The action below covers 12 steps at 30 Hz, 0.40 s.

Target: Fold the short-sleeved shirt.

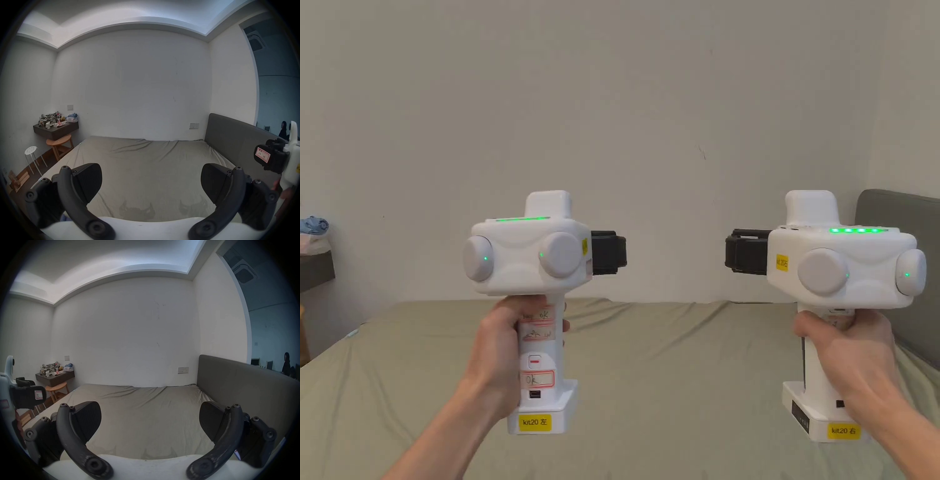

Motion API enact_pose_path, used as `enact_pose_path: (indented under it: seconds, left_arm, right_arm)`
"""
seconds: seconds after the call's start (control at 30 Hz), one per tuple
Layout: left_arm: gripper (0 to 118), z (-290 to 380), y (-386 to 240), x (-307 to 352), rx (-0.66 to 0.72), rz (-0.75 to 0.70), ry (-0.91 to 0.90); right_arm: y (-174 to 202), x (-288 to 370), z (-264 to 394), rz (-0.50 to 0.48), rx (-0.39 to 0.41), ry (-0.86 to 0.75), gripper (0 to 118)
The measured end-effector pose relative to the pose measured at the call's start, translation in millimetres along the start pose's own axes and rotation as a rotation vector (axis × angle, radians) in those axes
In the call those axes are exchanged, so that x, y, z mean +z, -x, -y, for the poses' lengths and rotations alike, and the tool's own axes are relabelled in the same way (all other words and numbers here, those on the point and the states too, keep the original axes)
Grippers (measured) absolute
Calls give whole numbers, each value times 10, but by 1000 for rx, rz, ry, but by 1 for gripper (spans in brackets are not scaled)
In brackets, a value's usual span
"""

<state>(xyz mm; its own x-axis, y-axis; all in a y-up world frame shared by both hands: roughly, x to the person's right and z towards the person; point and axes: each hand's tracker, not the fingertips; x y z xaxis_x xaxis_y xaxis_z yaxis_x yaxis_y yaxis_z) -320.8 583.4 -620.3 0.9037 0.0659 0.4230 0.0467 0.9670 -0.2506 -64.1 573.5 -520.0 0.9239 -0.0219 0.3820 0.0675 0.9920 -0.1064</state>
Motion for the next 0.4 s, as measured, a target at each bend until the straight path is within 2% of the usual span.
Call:
enact_pose_path:
  seconds: [0.1,0.23,0.4]
  left_arm:
    - [118,-77,-27,21,-51,-99,-63]
    - [118,-132,19,60,-22,-56,-95]
    - [118,-80,-46,96,-74,-83,-94]
  right_arm:
    - [1,30,-50,-10,-6,-14,118]
    - [20,81,-104,-8,0,-33,118]
    - [5,46,-103,0,25,-23,118]
